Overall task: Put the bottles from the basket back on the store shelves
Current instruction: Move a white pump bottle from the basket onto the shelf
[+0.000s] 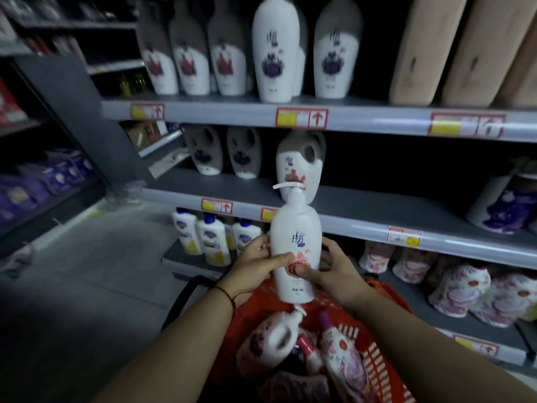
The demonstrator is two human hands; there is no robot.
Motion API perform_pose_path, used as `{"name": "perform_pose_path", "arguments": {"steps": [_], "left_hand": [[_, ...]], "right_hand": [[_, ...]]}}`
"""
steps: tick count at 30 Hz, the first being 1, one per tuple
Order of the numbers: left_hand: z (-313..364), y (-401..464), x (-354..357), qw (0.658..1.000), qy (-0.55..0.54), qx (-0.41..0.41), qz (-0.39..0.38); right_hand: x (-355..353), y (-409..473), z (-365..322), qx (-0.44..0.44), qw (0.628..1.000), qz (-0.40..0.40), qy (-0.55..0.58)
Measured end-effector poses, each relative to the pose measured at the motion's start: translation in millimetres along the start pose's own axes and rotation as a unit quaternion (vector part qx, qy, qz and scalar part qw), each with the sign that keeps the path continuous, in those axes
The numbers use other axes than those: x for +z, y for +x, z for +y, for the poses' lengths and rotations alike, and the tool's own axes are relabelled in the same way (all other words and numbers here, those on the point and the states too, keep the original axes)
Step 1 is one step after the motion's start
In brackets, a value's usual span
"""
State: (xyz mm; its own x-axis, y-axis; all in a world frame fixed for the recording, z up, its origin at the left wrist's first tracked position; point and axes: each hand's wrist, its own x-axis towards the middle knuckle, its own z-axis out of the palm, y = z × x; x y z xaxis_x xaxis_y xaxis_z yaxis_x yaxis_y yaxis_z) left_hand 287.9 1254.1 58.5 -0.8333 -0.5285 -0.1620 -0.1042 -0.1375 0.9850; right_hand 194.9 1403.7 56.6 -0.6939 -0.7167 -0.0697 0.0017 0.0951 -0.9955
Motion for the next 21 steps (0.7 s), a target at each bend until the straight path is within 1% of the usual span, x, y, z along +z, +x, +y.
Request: {"name": "perform_pose_path", "arguments": {"steps": [3, 6, 9, 11, 13, 15, 21], "left_hand": [[39.4, -6.5, 1.0, 0.999, 0.005, 0.034, 0.0], [81.2, -13.4, 6.9, 0.997, 0.002, 0.075, -0.013], [120.2, -16.7, 11.1, 0.993, 0.006, 0.096, -0.068], [143.9, -12.2, 13.1, 0.986, 0.043, 0.119, -0.108], [167.4, -5.2, 19.5, 0.979, 0.053, 0.149, -0.132], [189.7, 3.2, 27.8, 0.975, 0.048, 0.173, -0.134], [241.4, 31.6, 47.7, 0.966, 0.048, 0.228, -0.115]], "right_hand": [[-1.2, -0.4, -35.4, -0.004, 1.0, 0.017, 0.01], [-5.0, -1.9, -72.2, -0.031, 0.999, 0.037, 0.0], [-14.0, -1.6, -107.8, -0.079, 0.994, 0.072, -0.017], [-21.2, 2.1, -130.4, -0.098, 0.992, 0.083, -0.01], [-29.4, 6.6, -152.0, -0.119, 0.989, 0.087, 0.008], [-38.1, 11.7, -174.3, -0.143, 0.985, 0.094, 0.017], [-60.6, 45.6, -226.7, -0.175, 0.976, 0.128, 0.002]]}}
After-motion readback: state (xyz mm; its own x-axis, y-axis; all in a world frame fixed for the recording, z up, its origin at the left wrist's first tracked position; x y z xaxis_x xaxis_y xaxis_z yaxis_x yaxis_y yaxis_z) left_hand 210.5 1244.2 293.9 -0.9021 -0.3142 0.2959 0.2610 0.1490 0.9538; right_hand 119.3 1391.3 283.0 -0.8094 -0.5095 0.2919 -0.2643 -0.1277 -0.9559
